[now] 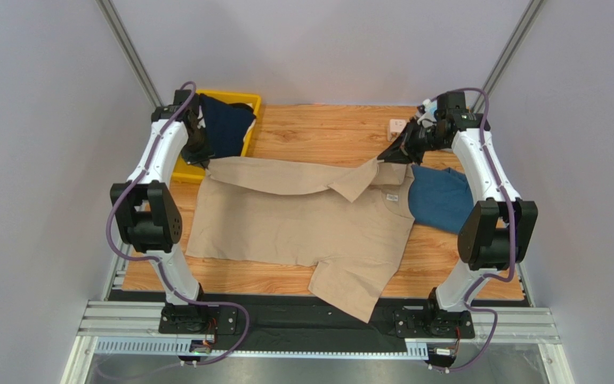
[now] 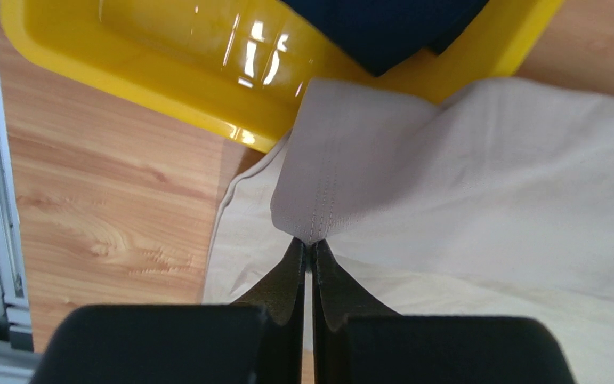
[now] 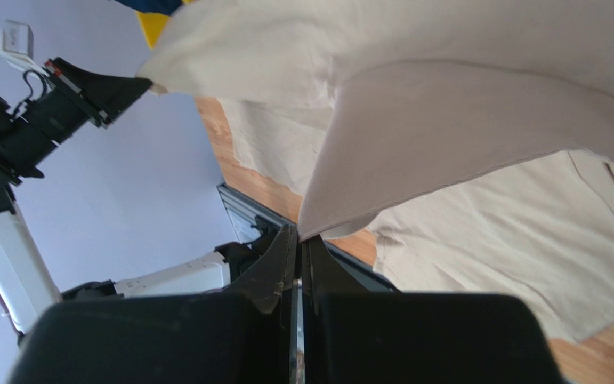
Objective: Fold and stack the t-shirts
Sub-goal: Flatten out the tshirt
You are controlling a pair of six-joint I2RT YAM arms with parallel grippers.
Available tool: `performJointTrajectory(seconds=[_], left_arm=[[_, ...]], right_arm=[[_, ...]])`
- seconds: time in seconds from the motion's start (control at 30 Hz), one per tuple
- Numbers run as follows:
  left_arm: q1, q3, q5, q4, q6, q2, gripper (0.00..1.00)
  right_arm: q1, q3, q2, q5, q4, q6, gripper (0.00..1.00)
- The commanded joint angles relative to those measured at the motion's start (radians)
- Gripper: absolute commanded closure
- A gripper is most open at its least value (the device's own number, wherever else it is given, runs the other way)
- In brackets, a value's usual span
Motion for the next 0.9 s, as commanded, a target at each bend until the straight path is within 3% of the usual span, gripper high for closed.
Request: performJointTrajectory(seconds=[0.0,0.3,0.5,0.87], left_arm=[[0.006,0.053,0.043,0.059,-0.041,-0.145,1.00],[0.007,-0.072,0.105,0.142,-0.101,-0.398,1.00],[0.006,-0.167,0.152,0.174,-0.156,-0.597,1.00],[-0.063,-0.186,0.258,0.125,-0.311,-0.794,1.00]], right_arm=[[-0.002,0.117,-0.009,-0.025,0.107,0.096,1.00],[-0.040,0.207,-0.089,-0.065,0.149,0.179,1.00],[-0.042,0.206,-0.233,-0.085,0.190,0.243,1.00],[-0.065,0.298,-0.486,-0.123,0.271,0.409,1.00]])
